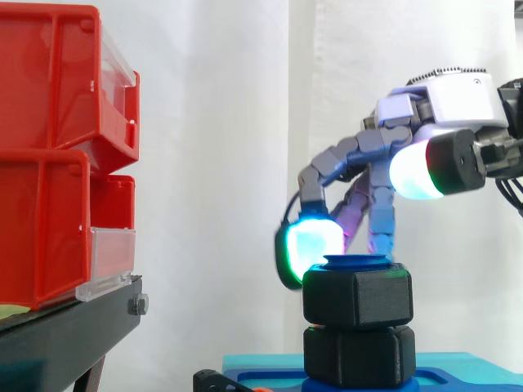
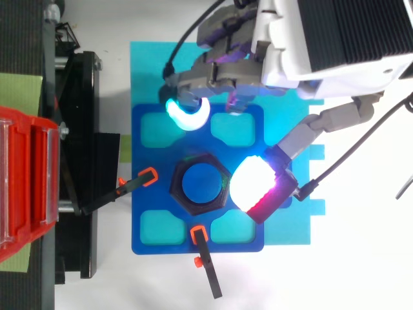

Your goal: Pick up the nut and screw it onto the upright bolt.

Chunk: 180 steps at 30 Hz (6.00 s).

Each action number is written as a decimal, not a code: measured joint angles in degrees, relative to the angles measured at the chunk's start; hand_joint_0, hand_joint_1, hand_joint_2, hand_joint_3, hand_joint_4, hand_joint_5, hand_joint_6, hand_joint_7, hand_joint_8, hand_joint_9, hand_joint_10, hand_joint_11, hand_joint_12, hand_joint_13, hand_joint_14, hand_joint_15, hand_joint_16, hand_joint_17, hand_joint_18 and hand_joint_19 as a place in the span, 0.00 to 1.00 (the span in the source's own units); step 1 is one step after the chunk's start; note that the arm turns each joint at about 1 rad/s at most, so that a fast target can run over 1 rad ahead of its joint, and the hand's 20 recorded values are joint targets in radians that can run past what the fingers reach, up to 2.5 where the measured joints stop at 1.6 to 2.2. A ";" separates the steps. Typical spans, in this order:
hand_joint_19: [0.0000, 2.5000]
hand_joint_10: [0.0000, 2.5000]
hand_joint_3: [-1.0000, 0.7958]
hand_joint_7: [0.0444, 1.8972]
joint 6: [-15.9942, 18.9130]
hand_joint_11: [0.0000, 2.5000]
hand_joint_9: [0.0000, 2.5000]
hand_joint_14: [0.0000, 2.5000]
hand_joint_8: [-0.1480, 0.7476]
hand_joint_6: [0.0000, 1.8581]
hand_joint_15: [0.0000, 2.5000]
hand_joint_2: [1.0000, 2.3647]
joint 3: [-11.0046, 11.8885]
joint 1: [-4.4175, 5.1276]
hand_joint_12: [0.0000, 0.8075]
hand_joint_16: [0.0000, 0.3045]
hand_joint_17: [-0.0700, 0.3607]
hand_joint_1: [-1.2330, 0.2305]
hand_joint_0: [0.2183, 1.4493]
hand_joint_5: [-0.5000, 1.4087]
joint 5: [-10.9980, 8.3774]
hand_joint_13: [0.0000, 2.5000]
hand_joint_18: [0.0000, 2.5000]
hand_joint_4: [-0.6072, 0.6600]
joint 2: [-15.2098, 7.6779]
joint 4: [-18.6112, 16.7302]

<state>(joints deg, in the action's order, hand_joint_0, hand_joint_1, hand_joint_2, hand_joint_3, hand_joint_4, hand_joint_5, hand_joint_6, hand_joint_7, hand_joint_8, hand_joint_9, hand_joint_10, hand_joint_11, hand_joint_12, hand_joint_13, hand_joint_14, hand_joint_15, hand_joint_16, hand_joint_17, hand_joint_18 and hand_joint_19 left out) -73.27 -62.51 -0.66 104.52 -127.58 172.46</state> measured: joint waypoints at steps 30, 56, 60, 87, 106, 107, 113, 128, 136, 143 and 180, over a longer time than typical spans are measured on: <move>0.02 0.00 0.28 0.43 1.04 0.00 0.33 0.00 0.52 0.27 0.00 0.00 -2.19 2.62 0.52 0.20 0.48 0.68 0.16 0.23 -0.20 0.16 0.14 0.70 0.06 -2.53; 0.10 0.00 0.28 0.76 1.31 0.08 0.72 0.00 0.42 0.27 0.00 0.00 -2.19 2.04 0.38 0.14 0.39 0.70 0.20 0.31 -0.23 0.41 0.37 0.60 0.12 -2.55; 0.10 0.00 0.28 0.78 1.31 0.11 0.77 0.00 0.41 0.27 0.00 0.00 -1.97 2.05 0.35 0.13 0.38 0.70 0.20 0.32 -0.14 0.44 0.41 0.58 0.13 -2.43; 0.07 0.00 0.28 0.35 1.35 0.00 0.39 0.00 0.50 0.27 0.00 0.00 1.41 2.52 0.51 0.20 0.48 0.63 0.17 0.18 0.03 0.23 0.23 0.64 0.07 -0.35; 0.00 0.00 0.28 0.30 1.29 0.00 0.19 0.00 0.47 0.27 0.00 0.00 -0.45 3.03 0.51 0.21 0.49 0.62 0.15 0.15 -0.06 0.01 0.00 0.59 0.05 -2.87; 0.00 0.00 0.28 0.30 1.30 0.00 0.17 0.00 0.47 0.27 0.00 0.00 -0.68 3.04 0.51 0.21 0.49 0.62 0.15 0.15 -0.08 0.00 0.00 0.58 0.05 -2.90; 0.00 0.00 0.28 0.29 1.36 0.00 0.13 0.00 0.46 0.27 0.00 0.00 -2.56 3.10 0.51 0.21 0.50 0.61 0.15 0.14 -0.18 0.00 0.00 0.58 0.05 -4.21; 0.00 0.00 0.28 0.34 1.38 0.00 0.17 0.00 0.50 0.27 0.00 0.00 -2.99 3.17 0.52 0.21 0.49 0.62 0.15 0.16 -0.12 0.02 0.00 0.63 0.05 -5.60; 0.00 0.00 0.28 0.37 1.38 0.00 0.21 0.00 0.51 0.27 0.00 0.00 -3.33 3.14 0.52 0.20 0.48 0.60 0.15 0.18 -0.11 0.05 0.00 0.66 0.05 -5.71; 0.00 0.00 0.28 0.38 1.38 0.00 0.24 0.00 0.52 0.27 0.00 0.00 -3.48 3.03 0.52 0.19 0.47 0.60 0.16 0.19 -0.04 0.07 0.00 0.67 0.05 -5.58; 0.05 0.00 0.28 0.78 1.38 0.05 0.75 0.00 0.48 0.27 0.00 0.00 -3.49 1.23 0.35 0.12 0.35 0.80 0.19 0.32 1.30 0.45 0.37 0.58 0.07 -5.66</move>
<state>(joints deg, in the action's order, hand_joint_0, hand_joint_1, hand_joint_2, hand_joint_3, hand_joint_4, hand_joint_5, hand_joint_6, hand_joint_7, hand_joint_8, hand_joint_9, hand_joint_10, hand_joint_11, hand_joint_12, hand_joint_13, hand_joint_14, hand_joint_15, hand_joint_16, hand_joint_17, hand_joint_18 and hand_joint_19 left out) -71.89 -66.01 0.57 105.82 -127.51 166.80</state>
